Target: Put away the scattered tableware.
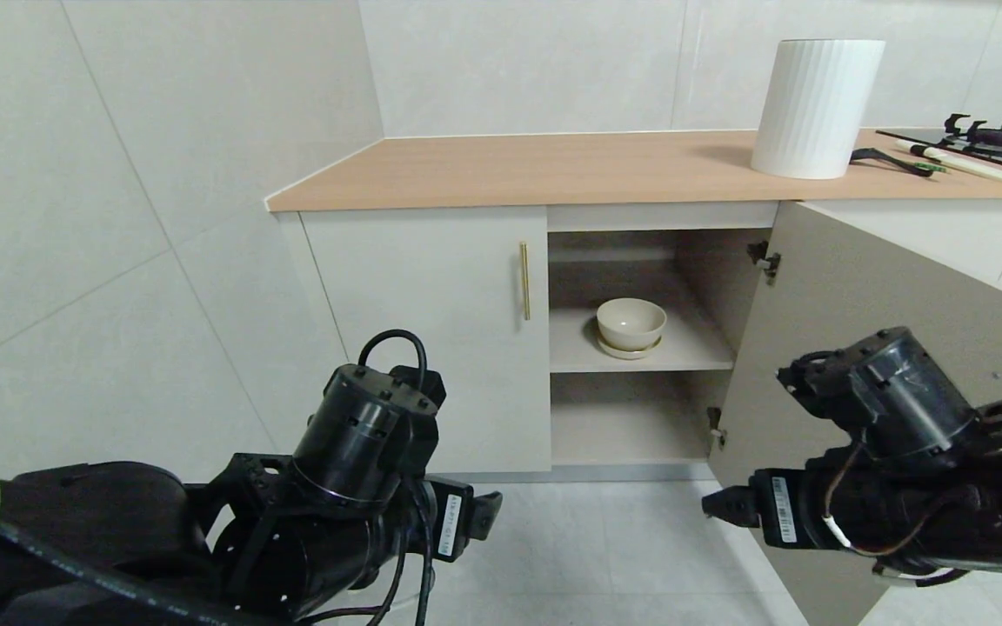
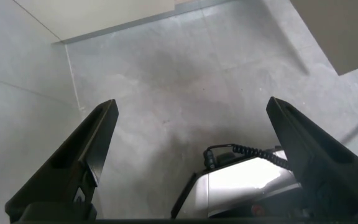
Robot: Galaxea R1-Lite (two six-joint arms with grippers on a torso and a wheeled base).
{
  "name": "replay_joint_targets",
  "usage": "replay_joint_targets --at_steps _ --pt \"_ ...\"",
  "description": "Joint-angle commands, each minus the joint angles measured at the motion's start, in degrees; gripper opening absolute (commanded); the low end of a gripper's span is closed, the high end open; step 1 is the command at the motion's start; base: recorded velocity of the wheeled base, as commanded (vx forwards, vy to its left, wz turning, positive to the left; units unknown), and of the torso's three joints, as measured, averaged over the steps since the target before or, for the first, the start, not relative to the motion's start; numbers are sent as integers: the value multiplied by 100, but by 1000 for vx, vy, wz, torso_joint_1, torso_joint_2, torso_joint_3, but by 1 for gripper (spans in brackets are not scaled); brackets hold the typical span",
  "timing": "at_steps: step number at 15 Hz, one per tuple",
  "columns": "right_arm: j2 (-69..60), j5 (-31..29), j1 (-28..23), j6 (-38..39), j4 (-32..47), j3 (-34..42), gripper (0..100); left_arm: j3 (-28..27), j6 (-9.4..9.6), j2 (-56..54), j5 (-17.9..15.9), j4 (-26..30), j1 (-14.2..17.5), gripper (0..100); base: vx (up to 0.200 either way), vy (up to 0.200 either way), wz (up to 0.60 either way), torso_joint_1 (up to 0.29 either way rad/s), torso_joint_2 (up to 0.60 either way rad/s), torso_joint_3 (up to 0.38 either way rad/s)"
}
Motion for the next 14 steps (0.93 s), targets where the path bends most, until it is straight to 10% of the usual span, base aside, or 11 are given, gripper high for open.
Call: replay_joint_targets --at_steps 1,7,14 --pt "-456 -19 -75 16 0 445 100 -1 -1 25 19 -2 -5 100 0 0 0 0 0 0" --pt "-790 -80 -295 25 17 920 100 -1 8 104 160 -2 -5 100 0 -200 0 3 2 2" --pt "-685 -54 -1771 -414 -9 832 100 -1 8 95 168 -2 -5 100 0 -200 0 0 7 3"
